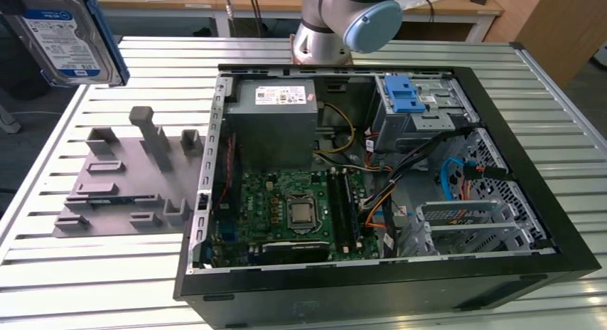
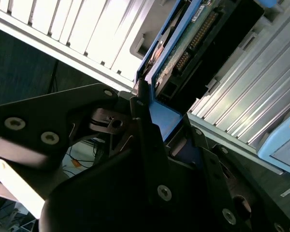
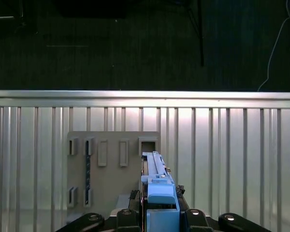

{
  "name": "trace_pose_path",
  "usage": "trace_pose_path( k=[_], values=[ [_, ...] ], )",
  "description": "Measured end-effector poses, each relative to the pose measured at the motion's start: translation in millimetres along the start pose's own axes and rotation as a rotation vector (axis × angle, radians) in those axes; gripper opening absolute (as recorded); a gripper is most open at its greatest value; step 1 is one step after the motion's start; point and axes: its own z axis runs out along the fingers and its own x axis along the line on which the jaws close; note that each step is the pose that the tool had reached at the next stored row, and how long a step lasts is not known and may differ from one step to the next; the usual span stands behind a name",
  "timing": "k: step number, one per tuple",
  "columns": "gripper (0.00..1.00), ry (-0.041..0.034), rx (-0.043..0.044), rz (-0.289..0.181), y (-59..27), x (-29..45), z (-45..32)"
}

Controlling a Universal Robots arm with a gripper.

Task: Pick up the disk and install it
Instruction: 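Pick up the disk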

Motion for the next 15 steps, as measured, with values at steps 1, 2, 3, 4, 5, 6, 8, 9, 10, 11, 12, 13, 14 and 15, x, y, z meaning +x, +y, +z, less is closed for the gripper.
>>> trace_pose_path(
  k=[1,2,3,4,5,6,8,9,10,11,12,13,14,15],
  values=[
    [0.36,-0.0001,0.0,0.0,0.0,-0.1,-2.3],
    [0.36,-0.0001,-0.0001,0.0,0.0,-0.1,-4.7],
    [0.36,-0.0003,0.0,0.0,0.1,-0.1,-6.5],
    [0.36,-0.0005,0.0,0.0,0.1,-0.1,-8.0],
    [0.36,-0.0007,0.0002,0.0,0.2,-0.1,-9.3],
    [0.36,-0.0007,0.0004,-0.001,0.4,-0.1,-10.1],
    [0.36,-0.0007,0.0027,-0.005,1.5,-0.1,-10.8],
    [0.36,-0.0007,0.0041,-0.007,2.0,-0.2,-11.1],
    [0.36,-0.0007,0.0057,-0.009,2.6,-0.2,-11.4],
    [0.36,-0.0007,0.0072,-0.01,2.8,-0.1,-12.0],
    [0.36,-0.0007,0.0084,-0.01,2.9,-0.1,-13.0],
    [0.36,-0.0006,0.0095,-0.01,3.0,-0.2,-14.3],
    [0.36,-0.0006,0.0104,-0.01,3.1,-0.2,-15.8],
    [0.36,-0.0007,0.0112,-0.01,3.2,-0.2,-16.9]
  ],
)
